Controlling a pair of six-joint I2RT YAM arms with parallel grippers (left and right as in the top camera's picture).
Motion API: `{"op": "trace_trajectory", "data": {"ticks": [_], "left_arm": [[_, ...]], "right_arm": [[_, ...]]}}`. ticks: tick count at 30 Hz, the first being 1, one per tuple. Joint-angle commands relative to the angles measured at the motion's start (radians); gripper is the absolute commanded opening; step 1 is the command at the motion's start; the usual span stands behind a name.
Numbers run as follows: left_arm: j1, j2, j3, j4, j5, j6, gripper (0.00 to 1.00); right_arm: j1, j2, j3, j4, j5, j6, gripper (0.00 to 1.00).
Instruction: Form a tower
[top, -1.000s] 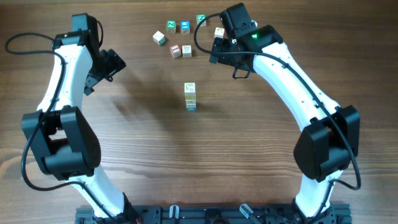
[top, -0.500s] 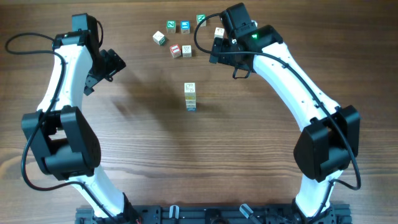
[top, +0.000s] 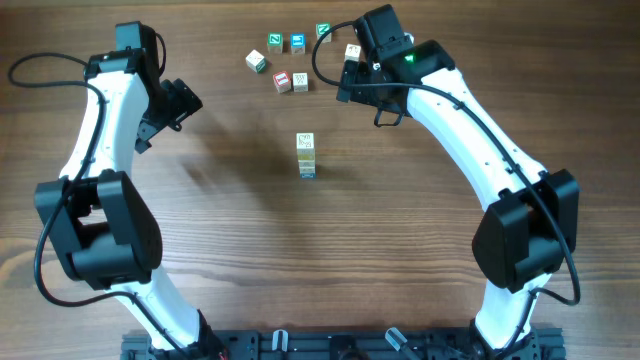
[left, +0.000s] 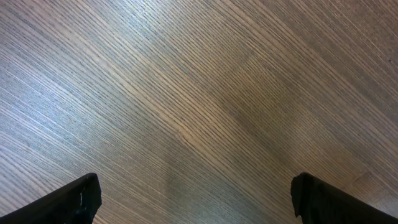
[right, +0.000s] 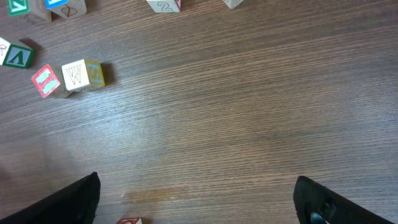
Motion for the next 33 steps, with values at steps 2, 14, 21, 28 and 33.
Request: {"op": "trace_trajectory", "data": {"ticks": [2,14,21,28,33], "left_arm": [[0.001,-0.029,0.016,0.000,-0.013,0.001,1.00],[0.001,-0.029,0.016,0.000,-0.013,0.001,1.00],[0.001,-0.029,0.016,0.000,-0.013,0.001,1.00],[0.001,-0.029,0.016,0.000,-0.013,0.001,1.00],[0.001,-0.029,0.016,0.000,-0.013,0.001,1.00]], "right_arm": [[0.002,0.013,-0.005,0.003,0.018,-0.013,1.00],[0.001,0.021,-0.005,-0.016,0.113,-0.027,1.00],[0.026,-0.101,-0.005,-0.020,0.110,-0.296,0.99],[0.026,-0.320,-0.005,-0.013,0.077,-0.435,1.00],[0.026,-0.457,-0.005,-0.013,0.076,-0.467,1.00]]}}
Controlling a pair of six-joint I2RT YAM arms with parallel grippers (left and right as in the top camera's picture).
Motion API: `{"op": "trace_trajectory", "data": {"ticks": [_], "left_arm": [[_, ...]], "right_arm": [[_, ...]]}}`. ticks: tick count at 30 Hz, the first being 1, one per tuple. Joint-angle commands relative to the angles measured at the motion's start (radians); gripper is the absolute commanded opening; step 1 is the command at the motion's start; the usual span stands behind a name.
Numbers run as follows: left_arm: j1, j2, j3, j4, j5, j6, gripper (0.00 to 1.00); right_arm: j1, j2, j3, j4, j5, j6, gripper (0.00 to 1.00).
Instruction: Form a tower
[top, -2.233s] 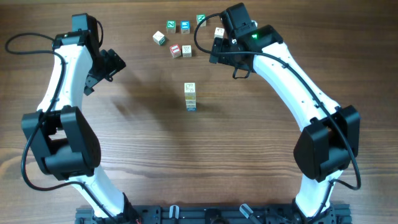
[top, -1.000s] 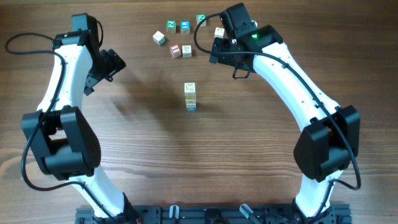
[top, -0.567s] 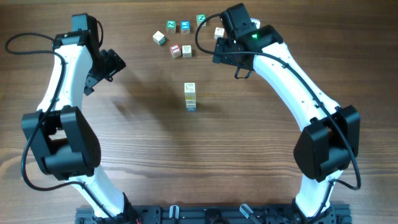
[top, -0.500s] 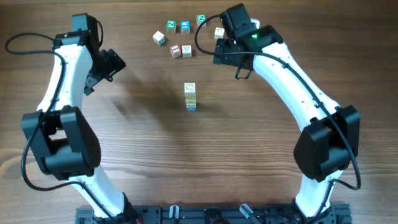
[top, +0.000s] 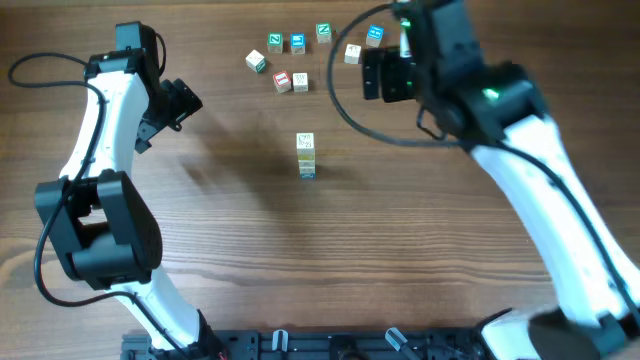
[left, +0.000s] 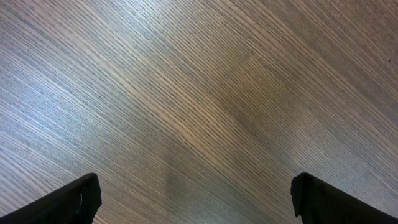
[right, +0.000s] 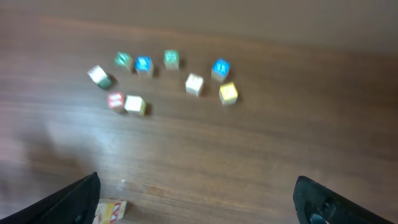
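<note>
The tower (top: 307, 155) is a short stack of letter blocks in the middle of the table; its top block (right: 111, 211) shows at the lower left of the right wrist view. Several loose blocks lie in a cluster at the back, among them a red one (top: 282, 80), a blue one (top: 298, 42) and a yellow one (right: 228, 93). My right gripper (top: 378, 75) (right: 196, 205) hangs high, open and empty, between the tower and the cluster. Far left, my left gripper (top: 185, 100) (left: 194, 202) is open over bare wood.
The wooden table (top: 420, 220) spreads all around the tower. The right arm (top: 520, 130) reaches in from the right, raised toward the camera. The left arm (top: 100, 110) stands along the left side. A black rail (top: 330, 345) runs along the front edge.
My right gripper, low over the table beside the loose blocks before, is now much higher, and its camera takes in the whole cluster and the tower's top. The left arm has not moved.
</note>
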Motion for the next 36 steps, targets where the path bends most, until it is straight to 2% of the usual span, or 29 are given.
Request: {"op": "trace_trajectory", "data": {"ticks": [1,6,9,13,16,20,24,26,31,36], "left_arm": [[0.001,-0.029,0.016,0.000,-0.013,0.001,1.00],[0.001,-0.029,0.016,0.000,-0.013,0.001,1.00],[0.001,-0.029,0.016,0.000,-0.013,0.001,1.00],[0.001,-0.029,0.016,0.000,-0.013,0.001,1.00],[0.001,-0.029,0.016,0.000,-0.013,0.001,1.00],[0.001,-0.029,0.016,0.000,-0.013,0.001,1.00],[0.001,-0.029,0.016,0.000,-0.013,0.001,1.00],[0.001,-0.029,0.016,0.000,-0.013,0.001,1.00],[0.001,-0.029,0.016,0.000,-0.013,0.001,1.00],[0.001,-0.029,0.016,0.000,-0.013,0.001,1.00]], "right_arm": [[0.000,-0.087,0.000,0.002,-0.012,-0.052,1.00],[-0.001,-0.188,0.000,0.001,-0.022,-0.059,1.00],[-0.001,-0.260,-0.026,0.006,-0.046,-0.116,1.00],[-0.035,-0.408,-0.208,0.088,-0.056,-0.122,1.00],[-0.095,-0.525,-0.423,0.264,-0.124,-0.137,1.00],[-0.192,-0.652,-0.715,0.608,-0.348,-0.288,1.00],[-0.247,-0.737,-0.944,0.914,-0.441,-0.332,1.00],[-0.253,-0.771,-1.028,0.980,-0.441,-0.332,1.00],[-0.253,-0.849,-1.210,1.003,-0.441,-0.332,1.00],[-0.270,-0.911,-1.412,1.234,-0.456,-0.329,0.99]]}}
